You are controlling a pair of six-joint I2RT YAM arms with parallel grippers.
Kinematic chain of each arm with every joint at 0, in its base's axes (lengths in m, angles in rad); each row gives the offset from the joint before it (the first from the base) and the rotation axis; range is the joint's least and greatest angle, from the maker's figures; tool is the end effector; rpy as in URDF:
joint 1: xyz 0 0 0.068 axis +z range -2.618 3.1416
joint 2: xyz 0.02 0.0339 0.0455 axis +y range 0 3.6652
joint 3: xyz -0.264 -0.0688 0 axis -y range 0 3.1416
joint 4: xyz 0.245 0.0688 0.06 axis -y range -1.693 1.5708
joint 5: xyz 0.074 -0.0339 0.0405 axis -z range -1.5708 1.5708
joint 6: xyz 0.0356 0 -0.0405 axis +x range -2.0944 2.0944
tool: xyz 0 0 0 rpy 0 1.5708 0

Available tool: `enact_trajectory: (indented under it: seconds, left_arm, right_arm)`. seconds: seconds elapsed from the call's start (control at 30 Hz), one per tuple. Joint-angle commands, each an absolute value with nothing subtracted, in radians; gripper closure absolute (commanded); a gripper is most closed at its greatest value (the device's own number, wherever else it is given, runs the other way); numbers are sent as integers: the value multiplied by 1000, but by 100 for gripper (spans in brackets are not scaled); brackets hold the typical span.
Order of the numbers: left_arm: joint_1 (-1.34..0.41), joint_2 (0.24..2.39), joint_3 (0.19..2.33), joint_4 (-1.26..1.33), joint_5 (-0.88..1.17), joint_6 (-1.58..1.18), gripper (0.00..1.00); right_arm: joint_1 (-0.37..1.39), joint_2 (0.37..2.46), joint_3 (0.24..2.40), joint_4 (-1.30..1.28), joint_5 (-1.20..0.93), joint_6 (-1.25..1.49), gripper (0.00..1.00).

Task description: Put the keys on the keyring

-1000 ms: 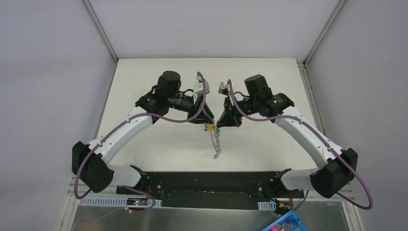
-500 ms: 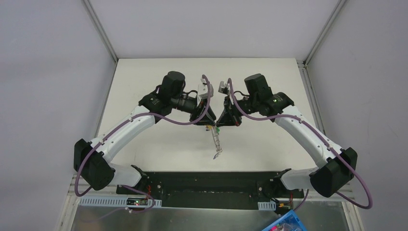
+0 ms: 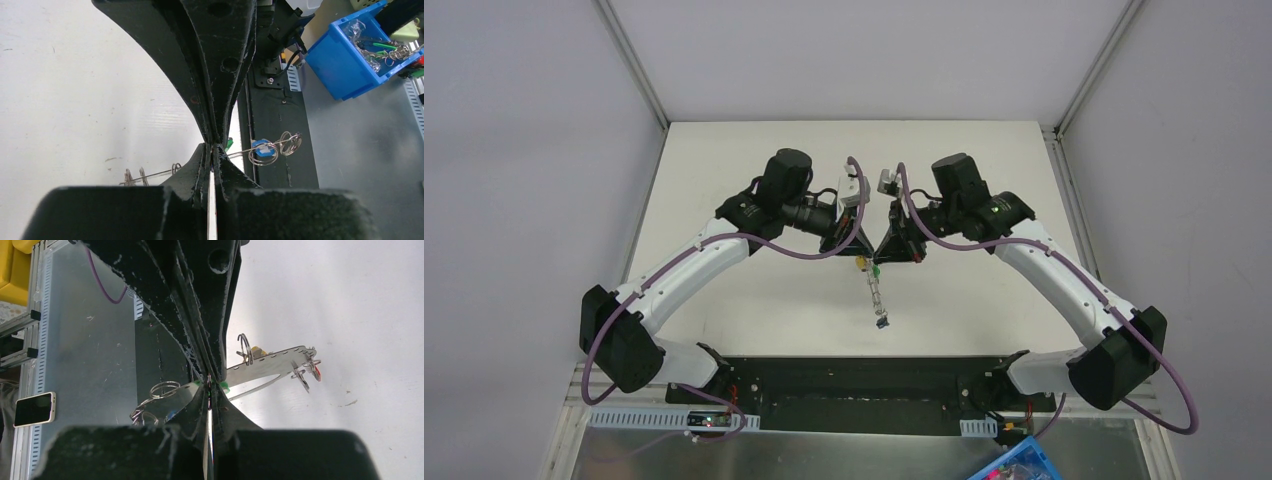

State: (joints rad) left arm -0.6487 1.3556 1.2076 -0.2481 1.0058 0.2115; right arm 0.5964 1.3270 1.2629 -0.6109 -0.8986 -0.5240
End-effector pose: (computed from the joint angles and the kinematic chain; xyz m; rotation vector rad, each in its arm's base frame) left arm 0.2214 -0.2056 0.3587 1.3919 1.4038 -1.2648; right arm 0.2158 0.1801 0.3538 -1.5116 1.5042 1.0372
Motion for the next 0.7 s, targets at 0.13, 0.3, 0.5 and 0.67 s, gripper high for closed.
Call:
enact_trajectory:
  seconds: [0.13, 0.3, 0.5, 0.67]
  left_arm:
    - [-657, 1324, 1256, -280, 1033, 243, 100]
    - [-644, 1288, 1267, -309, 1100, 240, 100]
    - [-644, 1275, 1254, -309, 1148, 235, 100]
    - [-644, 1280, 1245, -266, 1166, 202, 100]
  right_arm:
    - [585, 1289, 1278, -567, -934, -512, 94]
    - [534, 1218, 1209, -507, -1004, -502, 79]
    - [515, 1191, 1178, -487, -1078, -509, 67]
    - [518, 1198, 1178, -493, -1119, -526, 60]
